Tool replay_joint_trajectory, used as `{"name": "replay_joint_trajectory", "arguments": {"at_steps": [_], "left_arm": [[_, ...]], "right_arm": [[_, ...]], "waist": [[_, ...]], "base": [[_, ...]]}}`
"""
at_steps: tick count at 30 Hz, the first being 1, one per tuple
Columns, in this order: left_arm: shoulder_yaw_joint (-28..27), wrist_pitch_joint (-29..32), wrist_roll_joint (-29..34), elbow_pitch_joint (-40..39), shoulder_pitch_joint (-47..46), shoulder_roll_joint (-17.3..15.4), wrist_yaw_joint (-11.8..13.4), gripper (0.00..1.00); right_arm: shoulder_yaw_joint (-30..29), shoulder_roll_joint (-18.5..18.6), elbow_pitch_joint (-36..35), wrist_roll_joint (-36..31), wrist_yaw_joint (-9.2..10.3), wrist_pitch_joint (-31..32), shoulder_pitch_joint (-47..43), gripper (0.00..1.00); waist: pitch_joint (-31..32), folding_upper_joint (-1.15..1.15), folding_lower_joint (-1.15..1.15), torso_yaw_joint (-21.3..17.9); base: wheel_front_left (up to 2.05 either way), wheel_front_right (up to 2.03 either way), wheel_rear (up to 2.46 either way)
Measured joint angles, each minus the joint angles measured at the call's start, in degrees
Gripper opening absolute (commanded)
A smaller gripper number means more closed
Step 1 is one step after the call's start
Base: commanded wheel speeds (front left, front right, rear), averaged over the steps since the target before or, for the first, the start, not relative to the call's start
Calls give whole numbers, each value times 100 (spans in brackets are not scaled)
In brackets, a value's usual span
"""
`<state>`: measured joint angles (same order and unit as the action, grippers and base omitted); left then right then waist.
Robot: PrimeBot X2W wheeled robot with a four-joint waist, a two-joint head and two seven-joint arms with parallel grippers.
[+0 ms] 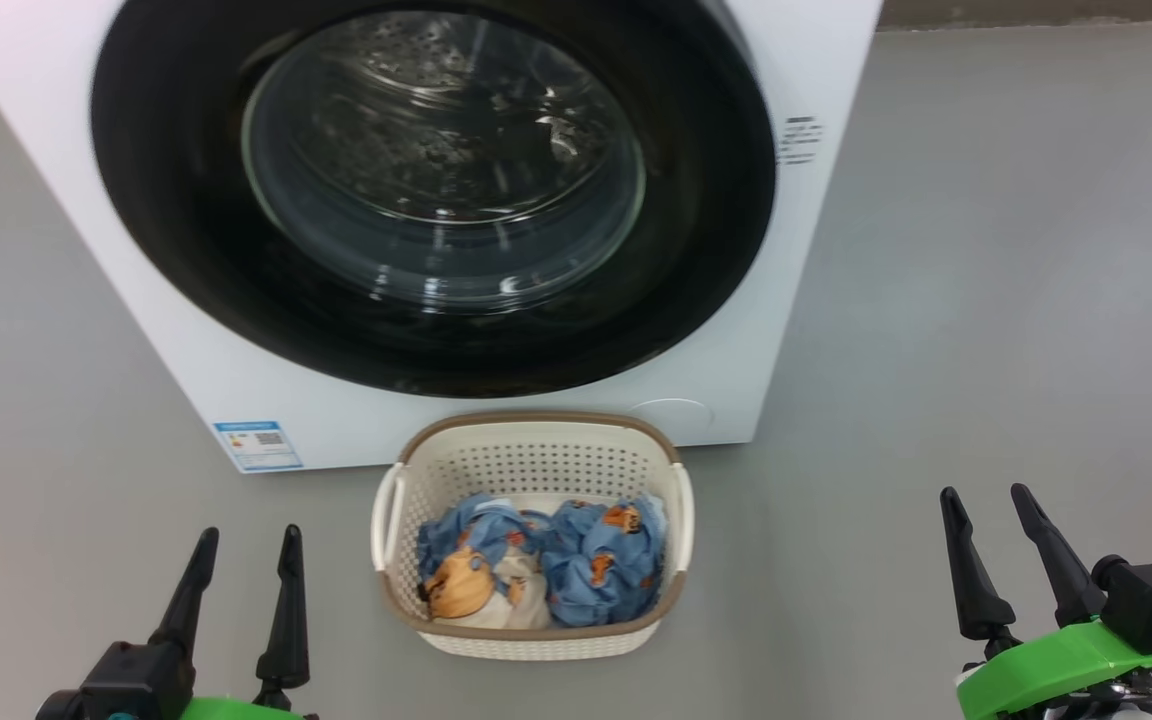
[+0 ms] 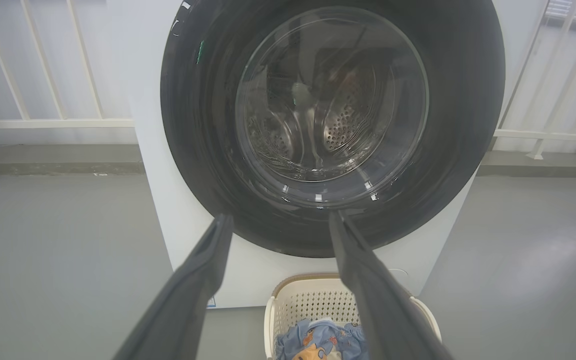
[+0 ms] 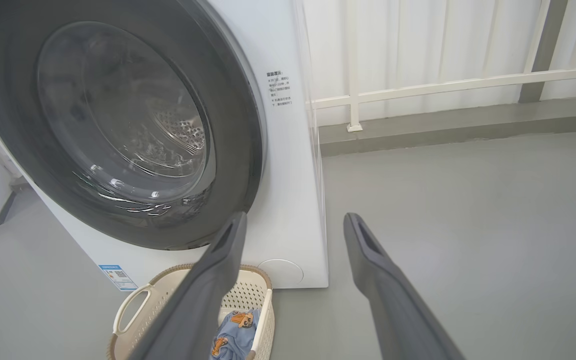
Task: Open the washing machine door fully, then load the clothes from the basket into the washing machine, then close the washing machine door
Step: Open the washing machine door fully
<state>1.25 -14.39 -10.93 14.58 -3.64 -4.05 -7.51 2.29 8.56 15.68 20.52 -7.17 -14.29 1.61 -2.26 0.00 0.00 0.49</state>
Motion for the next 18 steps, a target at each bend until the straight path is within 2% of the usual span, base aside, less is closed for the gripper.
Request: {"name": "replay_joint_trajectory", "arguments": {"at_steps": [11,18], "left_arm": [[-121,0,-93,-127,-14,25,0,100],[-79,0,-107,-126,-13,53,0,100]], "right_arm": [[-9,-10,-5,0,0,0,2,100],[-26,-5,-4,1,0,0,2,100]], "waist": [[-15,0,0,-48],[7,0,0,-62]], "base": [[118,118,-236],[61,61,-121]]}}
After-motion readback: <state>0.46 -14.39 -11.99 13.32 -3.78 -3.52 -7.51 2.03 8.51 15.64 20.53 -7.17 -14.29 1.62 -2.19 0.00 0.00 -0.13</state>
